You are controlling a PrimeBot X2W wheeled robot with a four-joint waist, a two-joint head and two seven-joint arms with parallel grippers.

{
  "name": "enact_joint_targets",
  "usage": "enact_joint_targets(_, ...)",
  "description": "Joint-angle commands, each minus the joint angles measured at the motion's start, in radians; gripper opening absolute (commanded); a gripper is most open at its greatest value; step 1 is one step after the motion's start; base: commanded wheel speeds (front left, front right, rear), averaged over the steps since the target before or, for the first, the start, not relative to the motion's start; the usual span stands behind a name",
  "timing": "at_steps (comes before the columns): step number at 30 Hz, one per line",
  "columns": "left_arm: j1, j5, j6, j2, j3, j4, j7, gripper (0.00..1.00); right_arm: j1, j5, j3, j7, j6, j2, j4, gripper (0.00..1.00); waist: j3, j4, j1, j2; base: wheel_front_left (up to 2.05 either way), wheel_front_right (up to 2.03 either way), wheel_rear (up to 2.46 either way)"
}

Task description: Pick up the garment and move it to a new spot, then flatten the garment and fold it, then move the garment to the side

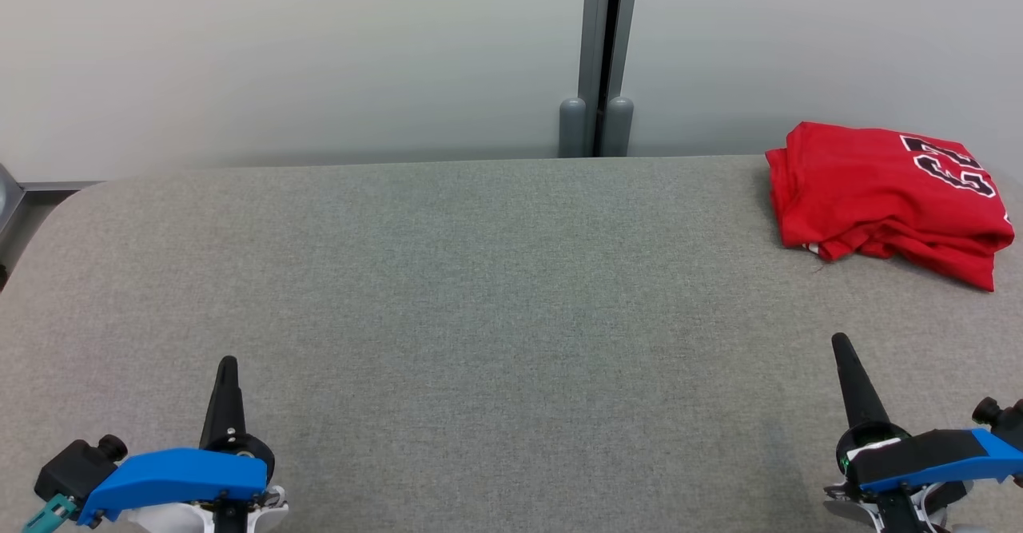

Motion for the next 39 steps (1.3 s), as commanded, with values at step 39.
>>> enact_joint_targets(39, -0.049, -0.37, -0.037, -0.007, 0.047, -0.011, 0.09, 0.0, -0.038, 0.385, -0.019, 0.057, 0.001, -0.003, 0.024, 0.0, -0.011, -0.006, -0.0001, 0.0, 0.0, 0.0, 0.0)
